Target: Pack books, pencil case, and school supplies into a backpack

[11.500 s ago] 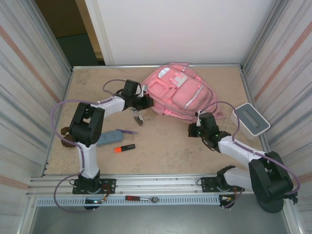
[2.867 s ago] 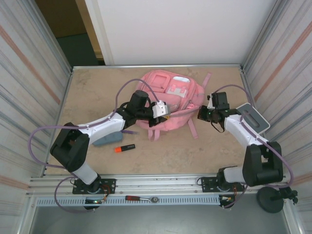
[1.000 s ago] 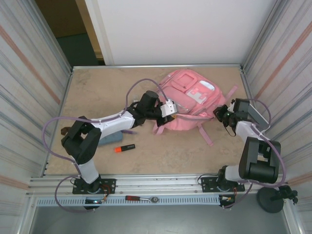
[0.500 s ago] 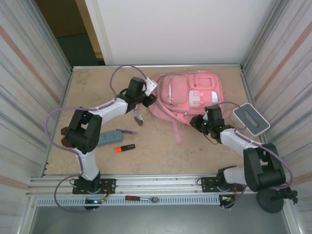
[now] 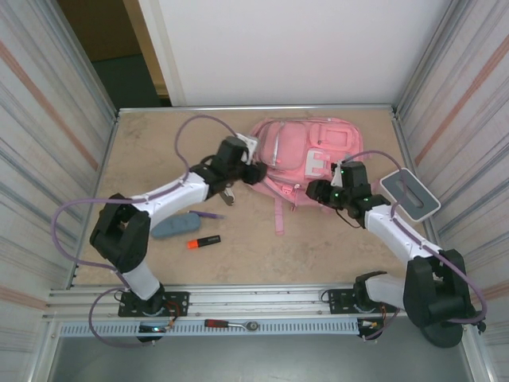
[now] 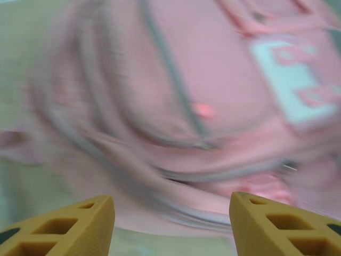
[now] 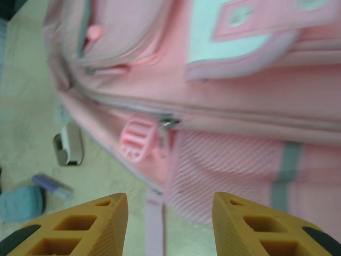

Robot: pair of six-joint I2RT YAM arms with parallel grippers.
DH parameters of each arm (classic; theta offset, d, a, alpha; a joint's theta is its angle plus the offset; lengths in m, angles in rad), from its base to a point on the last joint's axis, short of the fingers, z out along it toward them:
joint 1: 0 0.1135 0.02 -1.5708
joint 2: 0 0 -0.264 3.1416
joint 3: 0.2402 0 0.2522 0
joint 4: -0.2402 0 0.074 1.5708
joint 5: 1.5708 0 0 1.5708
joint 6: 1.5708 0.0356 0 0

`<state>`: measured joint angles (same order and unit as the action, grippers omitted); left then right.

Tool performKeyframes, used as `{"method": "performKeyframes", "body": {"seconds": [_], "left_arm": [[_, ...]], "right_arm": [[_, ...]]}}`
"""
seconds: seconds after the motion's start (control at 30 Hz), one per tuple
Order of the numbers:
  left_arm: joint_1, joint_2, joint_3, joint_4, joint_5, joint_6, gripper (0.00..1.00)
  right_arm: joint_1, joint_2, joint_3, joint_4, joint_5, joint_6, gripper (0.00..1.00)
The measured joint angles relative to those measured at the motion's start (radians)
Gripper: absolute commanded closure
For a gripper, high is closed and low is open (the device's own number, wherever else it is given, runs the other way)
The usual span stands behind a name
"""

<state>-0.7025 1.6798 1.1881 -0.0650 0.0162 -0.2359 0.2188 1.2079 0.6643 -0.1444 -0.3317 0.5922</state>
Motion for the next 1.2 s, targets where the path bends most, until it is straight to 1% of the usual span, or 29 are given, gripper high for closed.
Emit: {"method": "performKeyframes", "body": {"seconds": [0.1,0.2,0.3,0.43,0.7,0.83,1.0,1.2], "left_arm": [[-0.103,0.015,0.002,0.013,0.044,-0.049,0.46],[-0.166,0.077,0.045,0.014,0.09,-0.095,0.53],[-0.188,0.152,0.089,0.016,0.121,-0.143,0.65],[-0.189,0.242,0.146,-0.005,0.127,-0.179,0.7],[-0.187,0.358,0.267,-0.063,0.114,-0.193,0.68],[-0.18,0.376,0.274,-0.072,0.087,-0.209,0.63],[-0.17,0.393,0.298,-0.097,0.049,-0.21,0.58],[-0.168,0.447,0.341,-0.1,0.035,-0.209,0.57]], "right_arm": [[-0.059,0.051,0.0,0.005,-0.014,0.002,0.62],[-0.078,0.105,-0.001,0.01,-0.027,0.007,0.65],[-0.087,0.122,-0.026,0.032,-0.033,0.018,0.66],[-0.09,0.119,-0.072,0.07,-0.034,0.028,0.66],[-0.097,0.061,-0.109,0.081,-0.024,0.027,0.66],[-0.103,0.057,-0.111,0.071,-0.013,0.026,0.66],[-0.108,0.076,-0.111,0.065,-0.008,0.023,0.66],[-0.115,0.12,-0.111,0.069,-0.006,0.016,0.71]]}}
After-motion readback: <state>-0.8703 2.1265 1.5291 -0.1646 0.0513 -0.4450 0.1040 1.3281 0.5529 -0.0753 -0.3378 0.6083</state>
